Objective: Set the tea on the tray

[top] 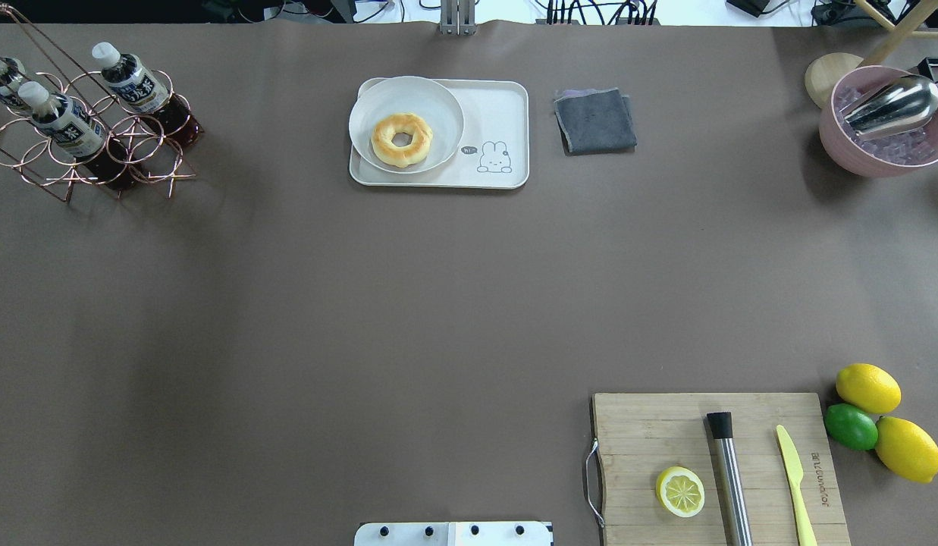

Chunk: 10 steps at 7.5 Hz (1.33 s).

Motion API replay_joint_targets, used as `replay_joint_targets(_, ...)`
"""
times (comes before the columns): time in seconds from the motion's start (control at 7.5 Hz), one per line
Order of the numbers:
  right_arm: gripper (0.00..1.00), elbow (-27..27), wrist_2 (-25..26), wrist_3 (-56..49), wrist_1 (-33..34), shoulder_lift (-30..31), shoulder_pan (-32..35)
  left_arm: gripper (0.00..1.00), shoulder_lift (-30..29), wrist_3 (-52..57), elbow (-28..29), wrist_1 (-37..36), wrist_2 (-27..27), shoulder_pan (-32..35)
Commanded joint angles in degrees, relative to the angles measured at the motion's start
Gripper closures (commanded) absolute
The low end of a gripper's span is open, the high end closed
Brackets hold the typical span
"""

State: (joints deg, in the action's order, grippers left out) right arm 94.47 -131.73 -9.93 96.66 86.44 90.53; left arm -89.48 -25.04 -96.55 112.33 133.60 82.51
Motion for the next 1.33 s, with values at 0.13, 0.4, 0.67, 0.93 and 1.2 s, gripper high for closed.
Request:
replay_joint_targets(0.13, 0.00, 0.97, 0.07, 0.00, 0.02, 1.10, 0.00, 0.02, 4.20, -4.75, -2.34, 16.17, 0.26, -3.93)
replay_joint_targets(0.4, 0.00, 0.98, 0.07, 0.00, 0.11, 1.19, -0.09, 0.02, 3.97, -5.02, -1.02, 18.53, 0.69, -4.37)
replay_joint_targets(0.67, 0.00, 0.98, 0.07, 0.00, 0.02, 1.54, 0.00, 0.02, 2.13, -5.63, -1.37, 18.10, 1.57, -4.46)
replay_joint_targets(0.93, 0.00, 0.98, 0.16, 0.00, 0.02, 1.71, 0.00, 0.02, -0.59, -5.63, 0.99, 16.26, 5.43, -6.12)
replay_joint_targets(1.2, 0.00, 0.98, 0.07, 0.00, 0.02, 1.80, 0.00, 0.02, -2.09, -5.72, 1.01, 14.49, 7.11, -7.88)
